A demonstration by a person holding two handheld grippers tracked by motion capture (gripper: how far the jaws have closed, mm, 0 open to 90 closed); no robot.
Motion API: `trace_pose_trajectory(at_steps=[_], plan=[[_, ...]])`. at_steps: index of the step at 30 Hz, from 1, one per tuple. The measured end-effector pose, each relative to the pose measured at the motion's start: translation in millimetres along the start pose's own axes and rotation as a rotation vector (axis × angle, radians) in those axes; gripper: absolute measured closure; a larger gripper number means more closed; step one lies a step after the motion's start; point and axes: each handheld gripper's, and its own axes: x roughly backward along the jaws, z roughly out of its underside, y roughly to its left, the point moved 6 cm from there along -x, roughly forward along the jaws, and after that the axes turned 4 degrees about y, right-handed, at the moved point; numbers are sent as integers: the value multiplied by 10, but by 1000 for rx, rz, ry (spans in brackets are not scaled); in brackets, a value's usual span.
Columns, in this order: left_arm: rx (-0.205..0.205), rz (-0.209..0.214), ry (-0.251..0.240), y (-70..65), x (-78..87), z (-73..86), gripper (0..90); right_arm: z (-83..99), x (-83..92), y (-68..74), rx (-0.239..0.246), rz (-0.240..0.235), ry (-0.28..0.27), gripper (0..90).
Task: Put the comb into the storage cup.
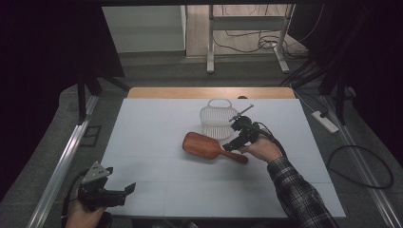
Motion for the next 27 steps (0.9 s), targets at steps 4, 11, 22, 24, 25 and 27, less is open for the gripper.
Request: trace_pose_trajectory(at_steps=[4,11,22,24,25,27], plan=[[2,1,0,2,0,1,20,-44,-38,-2,-6,-12,9,0],[3,3,0,3,1,1,22,-81,-91,-45,-1,19,30,149],[3,5,0,3,0,1,24,-88,-95,-58,19,-29,75,659],[3,5,1,4,2,2,24,-90,-104,-70,25,-20,77,738],[3,5,1,3,1,2,24,-92,-107,-73,29,-21,78,778],[3,5,1,4,1,2,25,-98,-109,-78,29,-29,81,868]])
